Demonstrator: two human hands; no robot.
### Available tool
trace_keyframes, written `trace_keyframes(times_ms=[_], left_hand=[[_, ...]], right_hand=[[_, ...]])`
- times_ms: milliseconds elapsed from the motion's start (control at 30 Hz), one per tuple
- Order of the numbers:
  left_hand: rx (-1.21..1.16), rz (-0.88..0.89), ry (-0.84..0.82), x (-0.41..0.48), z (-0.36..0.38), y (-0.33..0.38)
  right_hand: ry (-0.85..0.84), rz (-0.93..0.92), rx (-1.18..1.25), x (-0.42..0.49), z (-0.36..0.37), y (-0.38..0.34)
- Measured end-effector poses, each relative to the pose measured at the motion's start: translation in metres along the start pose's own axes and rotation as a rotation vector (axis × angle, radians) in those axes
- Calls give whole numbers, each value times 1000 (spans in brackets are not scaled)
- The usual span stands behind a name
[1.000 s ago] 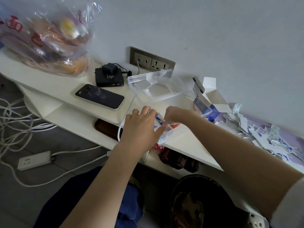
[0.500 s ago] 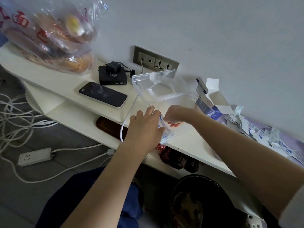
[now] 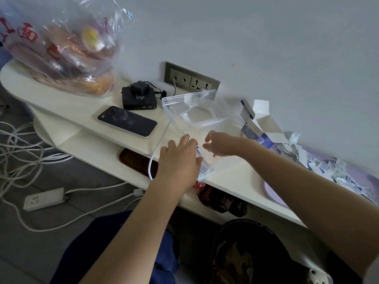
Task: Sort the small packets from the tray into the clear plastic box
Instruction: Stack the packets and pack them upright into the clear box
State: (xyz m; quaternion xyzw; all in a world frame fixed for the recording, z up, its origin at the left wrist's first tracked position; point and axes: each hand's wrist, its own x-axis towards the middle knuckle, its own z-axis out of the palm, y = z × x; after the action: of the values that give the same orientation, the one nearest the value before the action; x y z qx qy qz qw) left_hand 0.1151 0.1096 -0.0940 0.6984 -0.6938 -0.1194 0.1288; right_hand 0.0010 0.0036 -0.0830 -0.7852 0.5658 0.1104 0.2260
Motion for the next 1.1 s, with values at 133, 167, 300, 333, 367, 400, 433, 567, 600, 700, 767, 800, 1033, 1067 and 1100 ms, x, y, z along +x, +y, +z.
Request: trace_keyframes(times_ms=[133, 167, 300, 333, 367, 400, 433, 567, 600, 700, 767, 800, 1033, 1067, 1100], left_hand=[[67, -40, 72, 1, 1, 10], [95, -58, 81, 1, 2, 13], [195, -125, 94, -1, 3, 34], [211, -123, 106, -2, 4, 39], [218, -110, 119, -3, 4, 46], [216, -86, 127, -4, 6, 54], [205, -61, 137, -5, 8, 60], [111, 179, 196, -5, 23, 90], [84, 263, 193, -5, 29, 97], [26, 439, 62, -5, 48, 123], [58, 488, -8, -4, 62, 135], [84, 509, -37, -3, 70, 141], [188, 584, -171, 8, 112, 188], [193, 588, -175, 9, 117, 194], [202, 593, -186, 10, 122, 202]], right_hand=[[158, -126, -127, -32, -5, 22], [180, -154, -165, -40, -5, 30], [283, -245, -224, -74, -2, 59], [323, -252, -221, -81, 0, 66], [368, -249, -211, -88, 2, 73], [420, -234, -197, -95, 4, 81], [475, -218, -182, -101, 7, 88], [584, -148, -143, -122, 27, 130], [576, -111, -155, -126, 32, 143], [519, 14, -145, -141, 46, 186], [519, 74, -127, -150, 54, 214], [514, 111, -121, -154, 57, 227], [356, 449, 8, -182, 62, 289], [323, 481, 19, -185, 62, 295], [303, 512, 41, -189, 63, 303]])
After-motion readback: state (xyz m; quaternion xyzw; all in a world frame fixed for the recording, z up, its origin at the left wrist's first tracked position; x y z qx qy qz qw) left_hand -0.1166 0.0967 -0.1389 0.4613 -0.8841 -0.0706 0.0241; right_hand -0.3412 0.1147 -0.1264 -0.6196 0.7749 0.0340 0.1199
